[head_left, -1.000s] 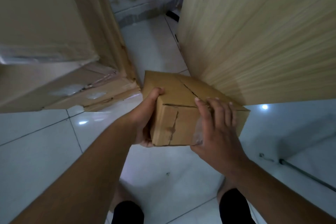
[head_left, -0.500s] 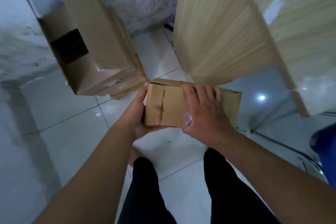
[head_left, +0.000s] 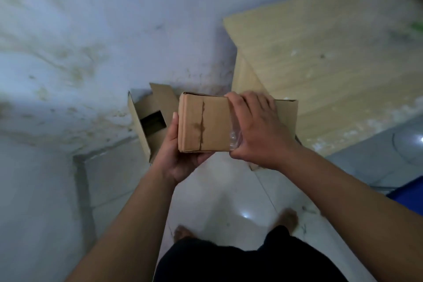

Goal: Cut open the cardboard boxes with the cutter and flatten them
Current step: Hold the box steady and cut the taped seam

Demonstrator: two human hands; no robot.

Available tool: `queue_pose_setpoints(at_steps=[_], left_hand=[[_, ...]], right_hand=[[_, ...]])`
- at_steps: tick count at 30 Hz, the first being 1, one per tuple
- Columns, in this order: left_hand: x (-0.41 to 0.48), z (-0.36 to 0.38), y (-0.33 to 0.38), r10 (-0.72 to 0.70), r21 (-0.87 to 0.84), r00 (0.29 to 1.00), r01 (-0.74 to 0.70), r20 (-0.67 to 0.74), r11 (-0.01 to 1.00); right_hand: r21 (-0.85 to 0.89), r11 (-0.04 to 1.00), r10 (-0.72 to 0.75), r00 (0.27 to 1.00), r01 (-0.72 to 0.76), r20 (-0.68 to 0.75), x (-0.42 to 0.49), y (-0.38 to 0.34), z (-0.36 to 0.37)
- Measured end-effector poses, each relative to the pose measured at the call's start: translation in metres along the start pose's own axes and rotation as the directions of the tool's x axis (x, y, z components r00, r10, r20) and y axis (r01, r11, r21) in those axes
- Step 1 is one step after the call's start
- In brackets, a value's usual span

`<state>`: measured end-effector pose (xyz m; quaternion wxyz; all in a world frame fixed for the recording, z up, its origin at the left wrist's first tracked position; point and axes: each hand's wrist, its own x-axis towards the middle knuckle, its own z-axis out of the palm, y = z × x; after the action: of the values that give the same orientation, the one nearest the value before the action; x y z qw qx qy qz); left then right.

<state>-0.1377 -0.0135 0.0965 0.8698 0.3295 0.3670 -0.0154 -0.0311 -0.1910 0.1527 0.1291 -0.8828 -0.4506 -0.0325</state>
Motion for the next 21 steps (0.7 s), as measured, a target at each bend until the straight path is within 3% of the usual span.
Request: queue_pose_setpoints(at_steps=[6,12,16,21], left_hand=[[-0.005,0.072,0.069,0.107,0.085,0.992,-0.112,0.064,0.990],[0.002,0.191,0.111,0.194,0.208,0.981,-0.193,0.019,0.959],[0.006,0.279,0.108,0.265,0.408,0.962,-0.268,0.065,0.873],[0.039,0.357,0.067,0.291,0.701,0.942,-0.321,0.166,0.637]], right_hand=[[-0.017,0.998,0.061,0.992,-0.064,-0.111,0.034,0.025,-0.071],[0.365,0.897,0.342,0.914,-0.250,-0.215,0.036,0.090,-0.115],[0.680,0.674,0.534,0.826,-0.287,-0.182,0.032,0.154,-0.125],[0.915,0.267,0.761,0.649,-0.303,-0.007,0.019,0.234,-0.124]])
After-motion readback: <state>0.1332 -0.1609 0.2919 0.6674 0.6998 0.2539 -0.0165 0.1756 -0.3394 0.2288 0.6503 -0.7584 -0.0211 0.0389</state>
